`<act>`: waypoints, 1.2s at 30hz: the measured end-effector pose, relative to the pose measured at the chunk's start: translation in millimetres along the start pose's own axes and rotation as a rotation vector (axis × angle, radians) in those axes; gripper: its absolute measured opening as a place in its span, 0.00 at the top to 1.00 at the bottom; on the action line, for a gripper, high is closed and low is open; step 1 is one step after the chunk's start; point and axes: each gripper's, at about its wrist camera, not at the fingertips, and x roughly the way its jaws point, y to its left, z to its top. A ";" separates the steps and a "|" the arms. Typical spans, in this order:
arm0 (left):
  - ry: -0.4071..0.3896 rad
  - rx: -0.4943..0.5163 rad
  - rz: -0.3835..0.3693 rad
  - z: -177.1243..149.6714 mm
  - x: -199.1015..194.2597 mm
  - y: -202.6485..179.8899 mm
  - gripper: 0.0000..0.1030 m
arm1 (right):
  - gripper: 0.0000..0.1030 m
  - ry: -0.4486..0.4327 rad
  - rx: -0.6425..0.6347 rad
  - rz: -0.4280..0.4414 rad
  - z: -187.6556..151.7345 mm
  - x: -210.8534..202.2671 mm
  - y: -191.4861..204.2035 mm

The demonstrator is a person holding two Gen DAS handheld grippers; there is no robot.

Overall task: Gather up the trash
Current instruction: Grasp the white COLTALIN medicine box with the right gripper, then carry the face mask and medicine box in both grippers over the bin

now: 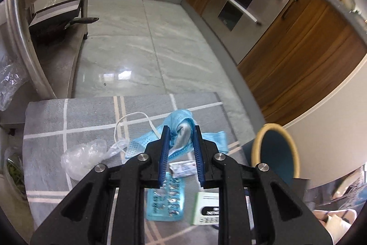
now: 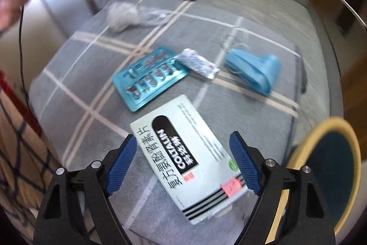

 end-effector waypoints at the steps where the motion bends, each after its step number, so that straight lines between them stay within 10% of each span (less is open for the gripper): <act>1: -0.007 -0.007 -0.011 -0.2 -3.4 -0.3 0.81 | 0.18 0.013 -0.037 -0.002 2.8 4.4 3.0; 18: -0.003 -0.001 -0.070 -11.5 -7.5 -16.4 0.81 | 0.22 0.081 -0.056 0.021 -5.7 28.1 9.1; 36: -0.003 0.026 -0.130 -13.5 -5.5 -31.7 0.81 | 0.23 -0.217 0.458 0.098 -46.6 -54.5 -37.8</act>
